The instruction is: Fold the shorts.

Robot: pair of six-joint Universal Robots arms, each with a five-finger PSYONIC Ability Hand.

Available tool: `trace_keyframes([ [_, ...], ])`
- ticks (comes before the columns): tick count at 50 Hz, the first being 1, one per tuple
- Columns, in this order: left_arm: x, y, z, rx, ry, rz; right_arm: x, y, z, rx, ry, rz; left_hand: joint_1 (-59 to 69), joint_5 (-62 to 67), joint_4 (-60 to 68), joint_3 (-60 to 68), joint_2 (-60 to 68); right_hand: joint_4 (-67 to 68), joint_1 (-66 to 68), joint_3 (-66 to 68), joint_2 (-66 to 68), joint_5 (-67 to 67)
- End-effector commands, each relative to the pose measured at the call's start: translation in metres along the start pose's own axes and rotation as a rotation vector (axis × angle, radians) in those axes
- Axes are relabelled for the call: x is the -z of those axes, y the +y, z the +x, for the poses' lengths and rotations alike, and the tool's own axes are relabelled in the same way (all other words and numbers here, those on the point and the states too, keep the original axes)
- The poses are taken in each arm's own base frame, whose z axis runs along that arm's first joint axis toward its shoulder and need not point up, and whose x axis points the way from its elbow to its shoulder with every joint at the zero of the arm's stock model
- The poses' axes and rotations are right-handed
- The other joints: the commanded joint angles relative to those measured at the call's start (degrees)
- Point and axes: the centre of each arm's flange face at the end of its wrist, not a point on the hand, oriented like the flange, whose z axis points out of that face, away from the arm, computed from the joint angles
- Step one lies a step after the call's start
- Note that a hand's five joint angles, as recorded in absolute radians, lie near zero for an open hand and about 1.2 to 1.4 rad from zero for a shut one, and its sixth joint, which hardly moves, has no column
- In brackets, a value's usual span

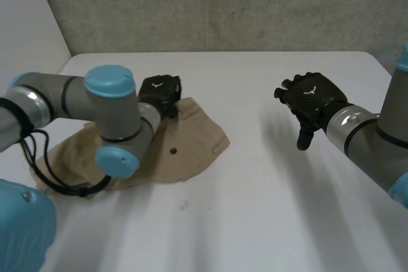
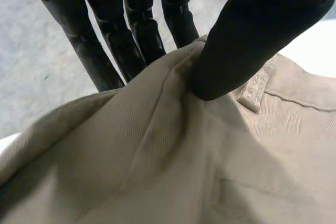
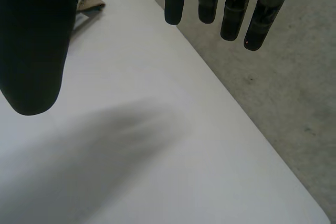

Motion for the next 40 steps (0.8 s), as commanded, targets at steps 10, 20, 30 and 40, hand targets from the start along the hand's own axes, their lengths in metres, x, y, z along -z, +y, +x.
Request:
trace_keyframes([
  [10, 0.045, -0.027, 0.133, 0.234, 0.432, 0.176, 0.001, 0.002, 0.058, -0.026, 0.161, 0.01, 14.73, 15.17, 11.72, 12.61, 11.87, -3.32, -1.56, -2.1, -2.39, -4.01],
  [20, 0.09, 0.019, 0.179, 0.21, 0.618, 0.023, 0.006, 0.0, 0.084, -0.033, 0.243, 0.029, -23.58, -23.13, -26.58, -25.69, -26.43, -3.32, -1.56, -2.1, -2.39, -4.01],
  [30, 0.097, 0.001, 0.12, 0.039, 0.379, -0.042, 0.007, 0.001, 0.081, -0.036, 0.225, 0.025, -42.09, -41.65, -45.1, -44.21, -44.95, -3.32, -1.56, -2.1, -2.39, -4.01],
  [40, 0.152, -0.032, 0.047, -0.011, 0.105, -0.167, 0.014, 0.014, 0.05, -0.034, 0.026, -0.02, -50.52, -50.08, -53.53, -52.64, -53.38, -3.32, -1.56, -2.1, -2.39, -4.01],
])
